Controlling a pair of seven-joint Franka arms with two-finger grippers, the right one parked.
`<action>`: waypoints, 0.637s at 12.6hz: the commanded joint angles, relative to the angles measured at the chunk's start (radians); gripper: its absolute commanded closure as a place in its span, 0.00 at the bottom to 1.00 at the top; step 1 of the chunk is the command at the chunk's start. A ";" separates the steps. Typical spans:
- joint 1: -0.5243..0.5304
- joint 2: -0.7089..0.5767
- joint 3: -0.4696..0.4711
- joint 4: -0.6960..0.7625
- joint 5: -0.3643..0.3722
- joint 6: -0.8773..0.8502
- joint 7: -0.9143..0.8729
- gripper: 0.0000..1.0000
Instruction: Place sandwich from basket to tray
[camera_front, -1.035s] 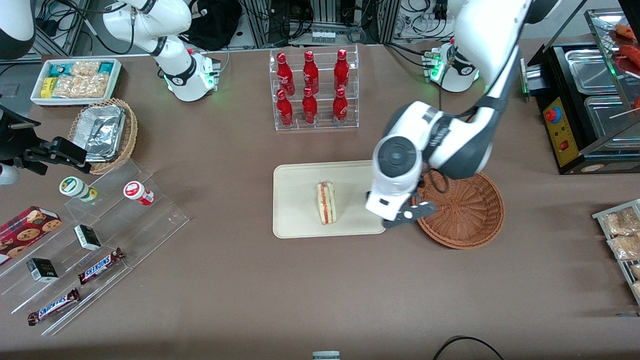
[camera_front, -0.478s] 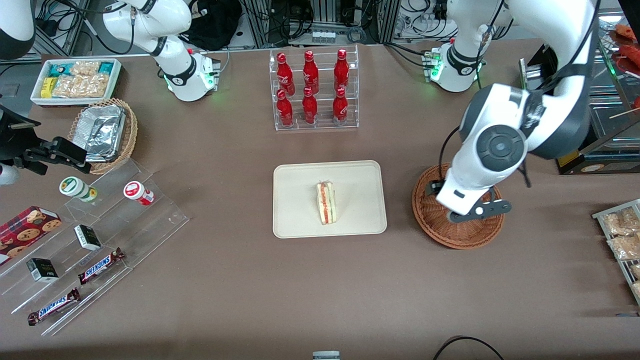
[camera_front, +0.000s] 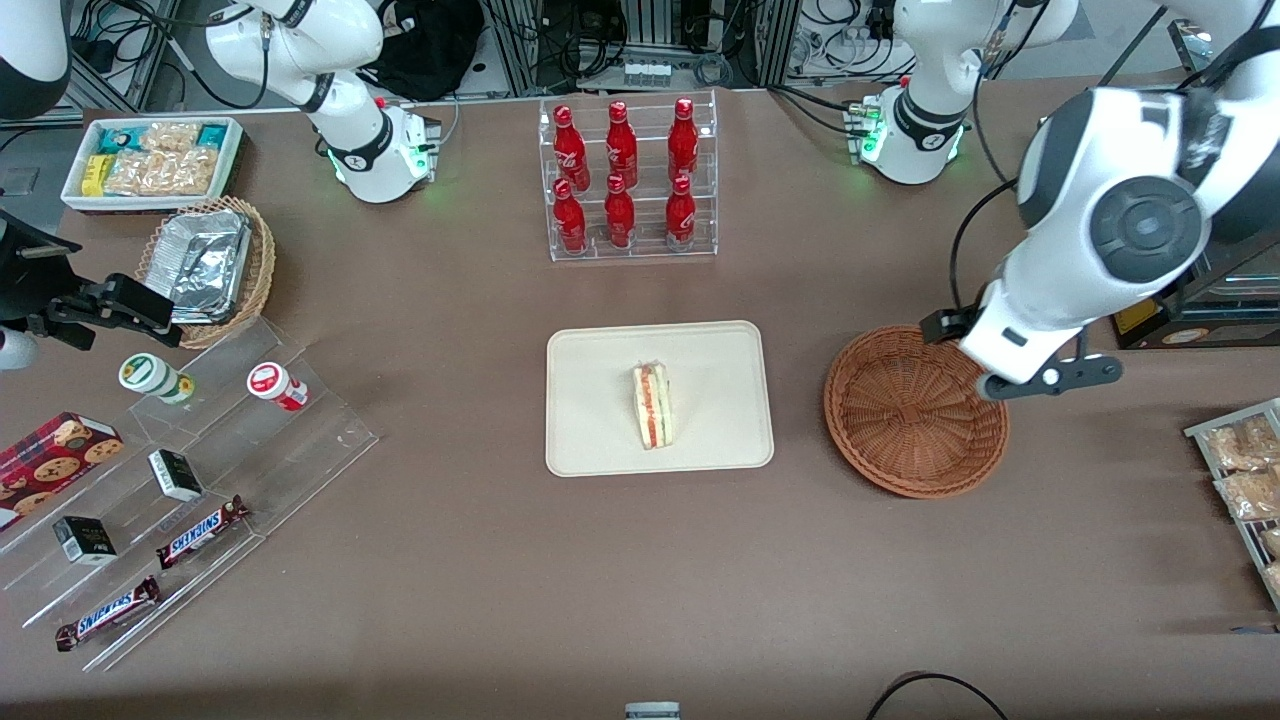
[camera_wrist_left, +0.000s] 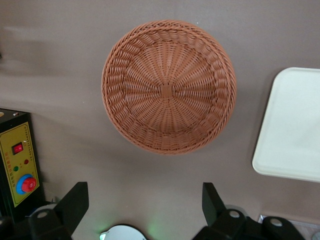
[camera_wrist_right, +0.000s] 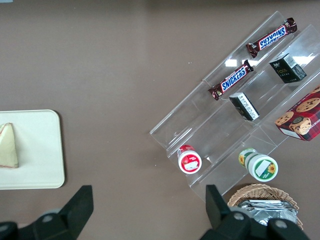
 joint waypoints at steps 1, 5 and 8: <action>0.082 -0.096 -0.008 -0.038 -0.067 -0.060 0.139 0.00; 0.111 -0.184 -0.006 -0.039 -0.069 -0.131 0.218 0.00; 0.134 -0.230 -0.005 -0.041 -0.065 -0.152 0.266 0.00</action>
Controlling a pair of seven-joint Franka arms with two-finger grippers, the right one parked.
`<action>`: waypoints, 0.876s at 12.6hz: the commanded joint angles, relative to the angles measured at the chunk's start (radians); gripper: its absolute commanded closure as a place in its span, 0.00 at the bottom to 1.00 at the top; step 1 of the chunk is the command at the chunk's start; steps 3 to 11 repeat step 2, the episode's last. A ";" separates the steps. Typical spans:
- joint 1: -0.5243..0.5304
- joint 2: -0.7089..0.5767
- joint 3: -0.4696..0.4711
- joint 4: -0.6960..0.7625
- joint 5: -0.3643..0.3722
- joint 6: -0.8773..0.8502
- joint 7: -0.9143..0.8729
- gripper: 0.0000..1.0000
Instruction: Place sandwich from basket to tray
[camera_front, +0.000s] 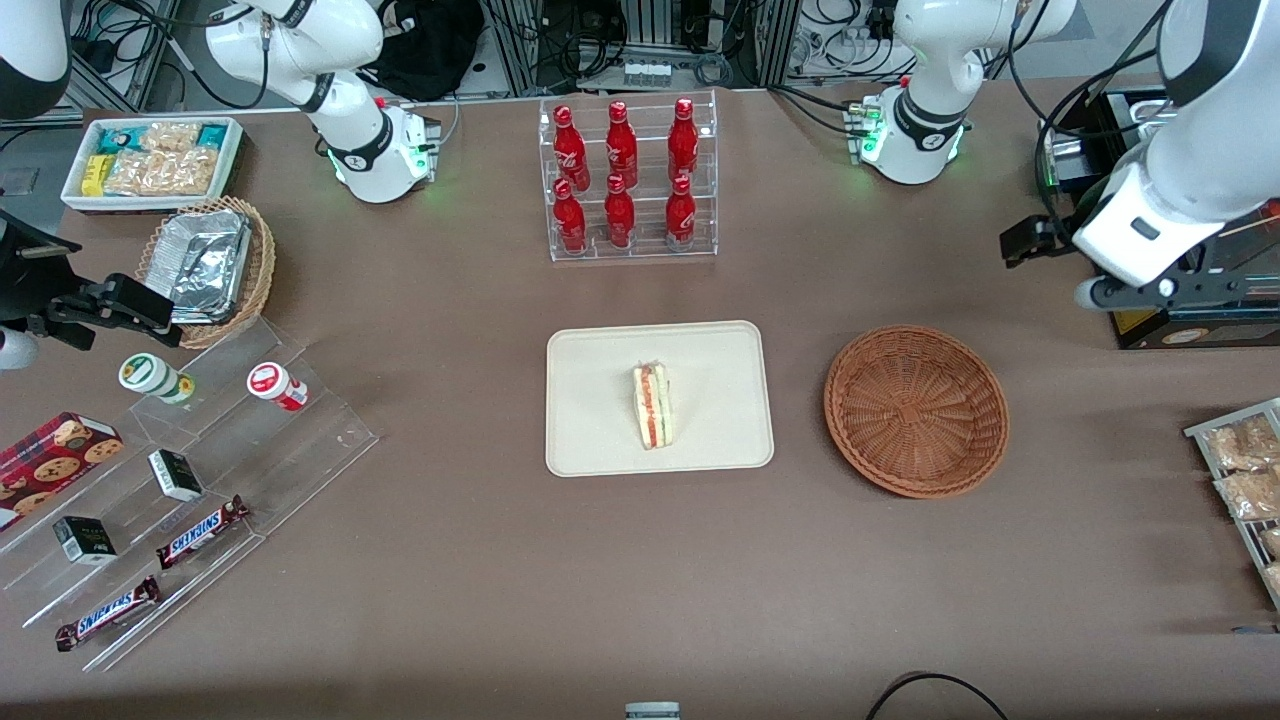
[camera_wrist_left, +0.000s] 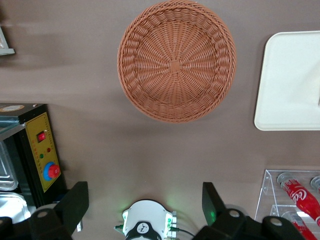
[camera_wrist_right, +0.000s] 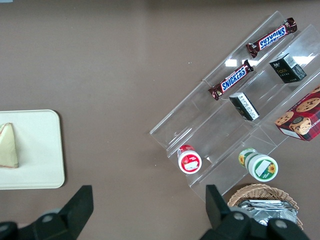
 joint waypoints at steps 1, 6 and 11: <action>0.040 -0.062 -0.006 -0.037 -0.006 -0.006 0.063 0.00; 0.044 -0.071 -0.006 -0.037 -0.002 -0.004 0.063 0.00; 0.044 -0.071 -0.006 -0.037 -0.002 -0.004 0.063 0.00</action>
